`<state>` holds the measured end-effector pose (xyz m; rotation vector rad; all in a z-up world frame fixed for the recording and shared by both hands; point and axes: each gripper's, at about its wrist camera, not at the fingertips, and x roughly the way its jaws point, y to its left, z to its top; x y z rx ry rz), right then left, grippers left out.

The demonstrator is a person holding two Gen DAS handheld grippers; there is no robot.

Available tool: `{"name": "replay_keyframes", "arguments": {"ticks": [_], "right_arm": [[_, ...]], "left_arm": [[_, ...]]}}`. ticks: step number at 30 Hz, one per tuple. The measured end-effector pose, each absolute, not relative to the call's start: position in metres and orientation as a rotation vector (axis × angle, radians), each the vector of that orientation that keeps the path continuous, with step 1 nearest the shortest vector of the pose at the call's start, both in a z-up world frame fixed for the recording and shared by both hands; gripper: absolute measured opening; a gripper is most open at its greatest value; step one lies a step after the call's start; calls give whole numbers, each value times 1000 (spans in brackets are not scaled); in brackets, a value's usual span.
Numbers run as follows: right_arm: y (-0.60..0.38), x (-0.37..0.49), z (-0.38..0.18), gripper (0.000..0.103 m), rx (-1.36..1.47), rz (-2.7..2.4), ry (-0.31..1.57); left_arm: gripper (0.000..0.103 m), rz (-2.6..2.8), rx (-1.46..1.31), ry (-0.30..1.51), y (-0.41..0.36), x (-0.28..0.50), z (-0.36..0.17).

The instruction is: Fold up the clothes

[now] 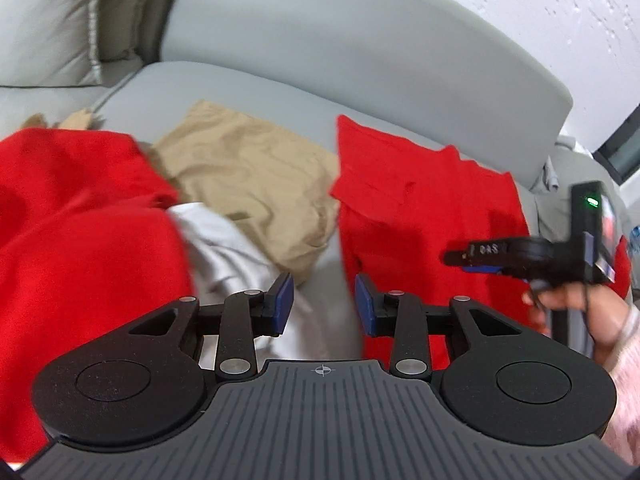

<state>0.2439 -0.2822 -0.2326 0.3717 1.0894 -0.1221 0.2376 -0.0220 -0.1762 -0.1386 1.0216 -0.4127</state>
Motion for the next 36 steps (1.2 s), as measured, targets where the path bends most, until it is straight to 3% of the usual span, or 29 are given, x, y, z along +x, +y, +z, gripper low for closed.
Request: {"name": "replay_keyframes", "arguments": {"ticks": [4, 15, 21, 29, 31, 32, 36], "right_arm": [[-278, 201, -217, 33, 426, 29, 1034], [-296, 110, -209, 37, 529, 120, 1036], [-316, 100, -219, 37, 575, 64, 1032], [-337, 97, -224, 37, 589, 3, 1006], [-338, 96, -225, 37, 593, -5, 1006], [-339, 95, -225, 37, 596, -11, 1008], [-339, 92, -222, 37, 597, -17, 1002]], "left_arm": [[38, -470, 42, 957, -60, 256, -188], [39, -699, 945, 647, -151, 283, -270], [40, -736, 1282, 440, -174, 267, -312], [37, -698, 1523, 294, -184, 269, -355], [27, -705, 1532, 309, -186, 274, -354], [7, -713, 1523, 356, -189, 279, -351], [2, -684, 1328, 483, -193, 296, -314]]}}
